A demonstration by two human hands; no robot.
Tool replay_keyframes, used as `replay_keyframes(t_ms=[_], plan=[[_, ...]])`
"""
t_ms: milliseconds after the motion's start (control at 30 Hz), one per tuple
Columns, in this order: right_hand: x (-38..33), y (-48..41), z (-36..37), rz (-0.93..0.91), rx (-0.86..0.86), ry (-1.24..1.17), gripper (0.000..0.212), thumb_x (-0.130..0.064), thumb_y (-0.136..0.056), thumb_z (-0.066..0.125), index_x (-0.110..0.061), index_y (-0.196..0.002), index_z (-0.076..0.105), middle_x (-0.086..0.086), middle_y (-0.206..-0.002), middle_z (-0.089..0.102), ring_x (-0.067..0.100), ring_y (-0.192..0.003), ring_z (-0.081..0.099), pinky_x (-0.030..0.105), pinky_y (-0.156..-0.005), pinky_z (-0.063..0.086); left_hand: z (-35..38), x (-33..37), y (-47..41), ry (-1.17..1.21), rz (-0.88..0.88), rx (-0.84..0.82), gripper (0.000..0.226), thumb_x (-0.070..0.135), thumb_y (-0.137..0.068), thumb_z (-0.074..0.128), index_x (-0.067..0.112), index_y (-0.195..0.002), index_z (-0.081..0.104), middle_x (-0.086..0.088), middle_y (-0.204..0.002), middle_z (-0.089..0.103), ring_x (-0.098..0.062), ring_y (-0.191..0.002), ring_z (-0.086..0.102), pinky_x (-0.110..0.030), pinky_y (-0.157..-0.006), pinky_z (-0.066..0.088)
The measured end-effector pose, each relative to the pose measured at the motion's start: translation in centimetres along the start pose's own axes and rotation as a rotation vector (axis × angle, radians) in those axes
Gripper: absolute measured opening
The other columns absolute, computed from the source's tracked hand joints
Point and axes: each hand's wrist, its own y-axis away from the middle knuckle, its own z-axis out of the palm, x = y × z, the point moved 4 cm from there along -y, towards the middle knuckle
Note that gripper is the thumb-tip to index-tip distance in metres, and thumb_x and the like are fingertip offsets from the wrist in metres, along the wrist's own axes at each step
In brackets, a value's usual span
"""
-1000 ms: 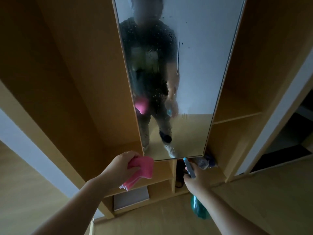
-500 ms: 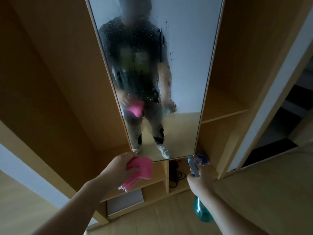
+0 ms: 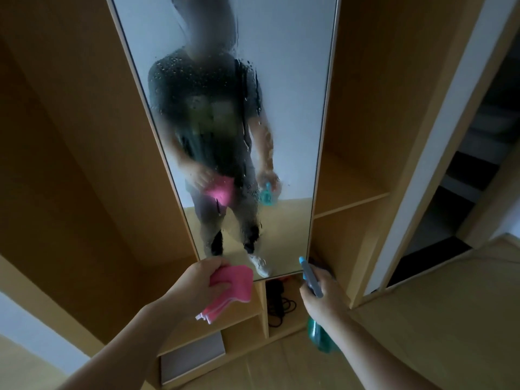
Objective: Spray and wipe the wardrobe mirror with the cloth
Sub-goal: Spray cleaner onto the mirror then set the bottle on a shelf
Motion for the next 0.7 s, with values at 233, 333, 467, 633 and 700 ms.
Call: replay_keyframes(t_ms=[233, 333, 467, 633, 700], plan=[[-1.0, -2.1, -4.2, -0.032, -0.016, -0.274, 0.030, -0.033, -0.092, 0.062, -0.030, -0.121, 0.054, -0.003, -0.067, 0.058, 0.009, -0.060, 0.058, 0.025, -0.060, 0.045, -0.2, 4.3, -2.2, 0.011, 0.077, 0.031, 0.022, 0.023, -0.088, 0.069, 0.037, -0.102, 0.058, 0.017, -0.092, 0.065, 0.011, -0.084, 0.059, -0.010, -0.066, 0.050], [-1.6, -3.0, -6.5, -0.049, -0.062, -0.380, 0.046, -0.023, -0.081, 0.068, -0.042, -0.119, 0.050, -0.005, -0.074, 0.054, 0.005, -0.063, 0.053, 0.021, -0.062, 0.046, -0.2, 6.4, -3.1, 0.028, 0.099, 0.053, 0.023, 0.024, -0.088, 0.069, 0.038, -0.103, 0.058, 0.016, -0.092, 0.066, 0.009, -0.084, 0.061, -0.014, -0.067, 0.053], [-2.8, -4.0, -9.5, -0.079, -0.154, -0.379, 0.059, -0.016, -0.070, 0.061, -0.047, -0.115, 0.038, 0.001, -0.085, 0.048, 0.009, -0.065, 0.049, 0.022, -0.061, 0.046, 0.1, 9.2, -4.3, 0.009, 0.137, 0.099, 0.028, 0.024, -0.087, 0.069, 0.045, -0.098, 0.055, 0.020, -0.091, 0.064, 0.005, -0.081, 0.061, -0.016, -0.067, 0.053], [-3.6, -4.5, -13.1, -0.108, -0.122, -0.306, 0.060, -0.015, -0.084, 0.063, -0.041, -0.129, 0.034, -0.005, -0.101, 0.050, 0.011, -0.083, 0.057, 0.020, -0.068, 0.044, 1.0, 12.0, -5.8, 0.018, 0.179, 0.090, 0.024, 0.022, -0.087, 0.069, 0.039, -0.100, 0.057, 0.021, -0.090, 0.063, 0.011, -0.081, 0.059, -0.008, -0.063, 0.048], [-3.8, -4.5, -14.3, -0.117, -0.057, -0.286, 0.056, -0.012, -0.087, 0.065, -0.036, -0.131, 0.038, -0.006, -0.101, 0.053, 0.012, -0.086, 0.059, 0.022, -0.069, 0.044, 1.3, 12.9, -6.5, 0.014, 0.208, 0.070, 0.022, 0.021, -0.087, 0.069, 0.035, -0.102, 0.059, 0.020, -0.090, 0.063, 0.008, -0.079, 0.060, -0.007, -0.064, 0.048]])
